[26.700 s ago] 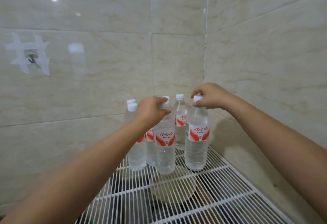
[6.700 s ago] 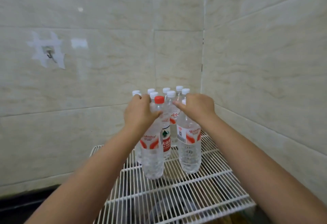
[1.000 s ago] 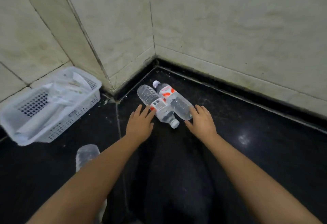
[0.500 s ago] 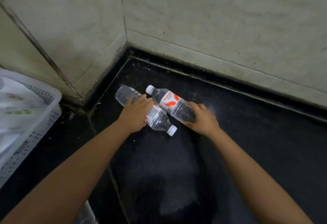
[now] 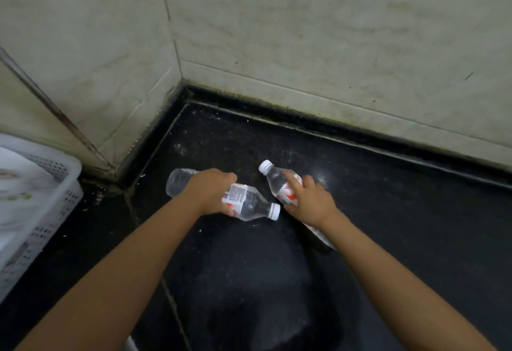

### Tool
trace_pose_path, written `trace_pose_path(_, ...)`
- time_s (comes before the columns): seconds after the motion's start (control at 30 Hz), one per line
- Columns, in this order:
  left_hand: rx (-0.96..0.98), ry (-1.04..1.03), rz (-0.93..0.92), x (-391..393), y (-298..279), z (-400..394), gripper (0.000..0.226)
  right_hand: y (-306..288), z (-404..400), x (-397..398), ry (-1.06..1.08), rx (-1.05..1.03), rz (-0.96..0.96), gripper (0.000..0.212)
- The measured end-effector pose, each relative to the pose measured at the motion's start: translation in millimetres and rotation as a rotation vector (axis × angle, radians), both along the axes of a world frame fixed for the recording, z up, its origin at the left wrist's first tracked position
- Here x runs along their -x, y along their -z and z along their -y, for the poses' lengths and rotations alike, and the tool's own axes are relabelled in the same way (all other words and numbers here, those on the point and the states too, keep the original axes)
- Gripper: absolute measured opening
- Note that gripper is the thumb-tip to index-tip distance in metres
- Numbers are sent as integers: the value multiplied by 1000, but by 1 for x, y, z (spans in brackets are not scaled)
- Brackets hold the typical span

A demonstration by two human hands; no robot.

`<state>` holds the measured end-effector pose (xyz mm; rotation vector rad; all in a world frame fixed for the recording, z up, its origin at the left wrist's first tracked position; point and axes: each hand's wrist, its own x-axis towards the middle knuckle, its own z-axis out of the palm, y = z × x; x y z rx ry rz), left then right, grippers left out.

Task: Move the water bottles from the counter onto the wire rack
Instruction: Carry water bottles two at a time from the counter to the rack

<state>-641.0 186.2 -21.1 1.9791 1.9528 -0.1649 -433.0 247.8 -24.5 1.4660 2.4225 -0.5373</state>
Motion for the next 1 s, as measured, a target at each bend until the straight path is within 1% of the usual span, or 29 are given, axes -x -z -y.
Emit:
trace_pose_path(0.1, -16, -38, 4, -8, 1, 11, 53, 3, 4, -5, 29, -15, 6, 72)
trace_pose_path(0.23, -20, -77, 12, -17, 0, 21, 54, 2, 30, -37, 123, -35, -20, 72)
trace_pose_path(0.37, 18, 9, -38, -30, -2, 28, 51, 0, 56, -72, 250, -32, -41, 74)
trace_pose_path(0.47, 120, 19, 15, -44, 2, 30, 47, 0, 69, -90, 354, 22, -84, 74)
trace_pose_path(0.57, 185, -110, 124, -56, 9, 35, 48, 5, 80, -102, 359, -18, -75, 71)
trace_pose_path(0.63, 126, -133, 130, -64, 10, 42, 52, 8, 85, -105, 355, -53, -71, 68)
trace_pose_path(0.7, 19, -73, 78, -72, 12, 46, 57, 9, 85, -106, 344, -69, -68, 68)
trace_pose_path(0.77, -13, -38, 8, -84, 13, 50, 59, 11, 84, -106, 328, -79, -62, 68)
trace_pose_path(0.83, -74, -98, -57, -99, 18, 53, 63, 11, 84, -106, 323, -80, -55, 70)
trace_pose_path(0.87, -166, -124, -54, -105, 22, 55, 60, 12, 84, -106, 320, -81, -50, 73)
trace_pose_path(0.9, -211, -132, -36, -110, 26, 55, 59, 12, 84, -106, 316, -83, -44, 77)
trace_pose_path(1.0, -216, -131, -143, -117, 36, 52, 74, 13, 85, -104, 295, -92, -20, 79)
